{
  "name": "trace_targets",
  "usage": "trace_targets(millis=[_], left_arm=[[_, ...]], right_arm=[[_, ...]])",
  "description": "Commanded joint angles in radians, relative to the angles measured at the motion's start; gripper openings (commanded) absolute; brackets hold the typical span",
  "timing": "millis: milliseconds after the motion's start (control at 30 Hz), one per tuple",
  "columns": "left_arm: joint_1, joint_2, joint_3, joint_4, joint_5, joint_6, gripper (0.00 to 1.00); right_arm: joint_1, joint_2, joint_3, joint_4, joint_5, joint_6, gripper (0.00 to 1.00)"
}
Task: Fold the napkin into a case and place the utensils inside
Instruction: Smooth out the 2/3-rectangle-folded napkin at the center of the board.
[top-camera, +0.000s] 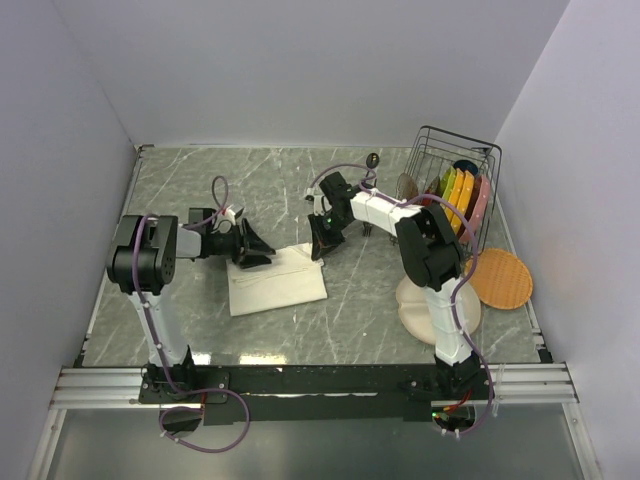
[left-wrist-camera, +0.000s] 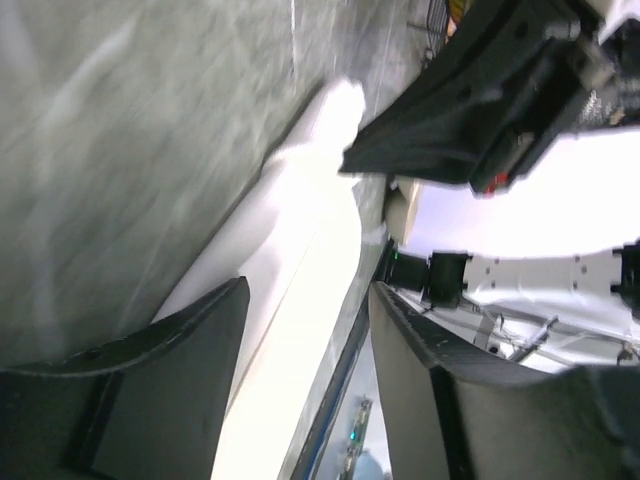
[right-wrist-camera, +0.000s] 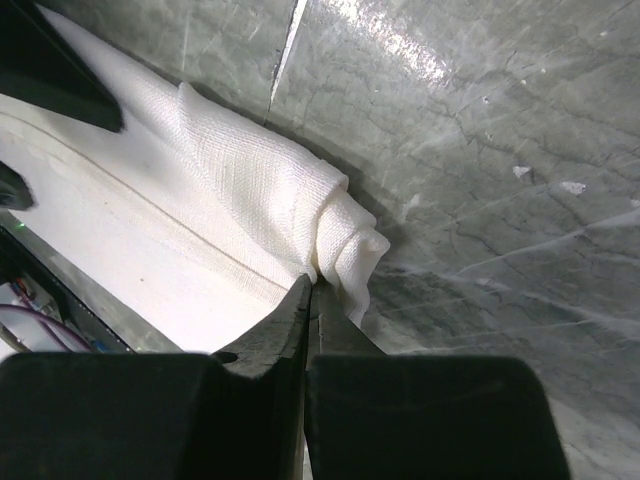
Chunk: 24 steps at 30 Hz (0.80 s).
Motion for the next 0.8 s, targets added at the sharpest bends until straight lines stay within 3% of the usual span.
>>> trace_targets(millis=[0, 133, 267, 367, 400, 467, 500, 533, 600, 633, 767], left_arm=[[0.092, -0.005, -0.022, -0.295, -0.033, 0.303, 0.63], [0.17, -0.024, -0.014, -0.502, -0.016, 0.491, 0.63], [0.259, -0.03, 0.013, -0.617, -0.005, 0.58, 0.61], [0.308, -0.063, 0.073, -0.689, 0.036, 0.633, 0.49], [0.304, -0.079, 0.113, -0.693, 0.044, 0.634, 0.41], [0.267, -0.152, 0.13, -0.54, 0.042, 0.502, 0.32], [0.244, -0.181, 0.119, -0.462, 0.022, 0.434, 0.23], [0.22, -0.23, 0.107, -0.38, 0.001, 0.292, 0.19], [0.113, -0.251, 0.092, -0.152, -0.072, 0.169, 0.1], [0.075, -0.234, 0.094, -0.09, -0.091, 0.063, 0.09], [-0.075, -0.134, 0.131, 0.068, -0.166, -0.091, 0.06]], right_arm=[[0.005, 0.041, -0.035, -0.077, 0.178, -0.022, 0.0], [0.007, 0.042, -0.034, -0.079, 0.177, -0.019, 0.0], [0.008, 0.039, -0.042, -0.073, 0.173, -0.016, 0.0], [0.008, 0.039, -0.043, -0.067, 0.169, -0.015, 0.0], [0.01, 0.038, -0.042, -0.062, 0.17, -0.016, 0.0], [0.013, 0.035, -0.045, -0.057, 0.173, -0.019, 0.0], [0.016, 0.029, -0.048, -0.053, 0.172, -0.024, 0.0], [0.015, 0.025, -0.049, -0.048, 0.172, -0.025, 0.0], [0.016, 0.019, -0.062, -0.036, 0.169, -0.025, 0.0], [0.019, 0.019, -0.062, -0.036, 0.169, -0.027, 0.0], [0.018, 0.024, -0.054, -0.044, 0.169, -0.027, 0.0]])
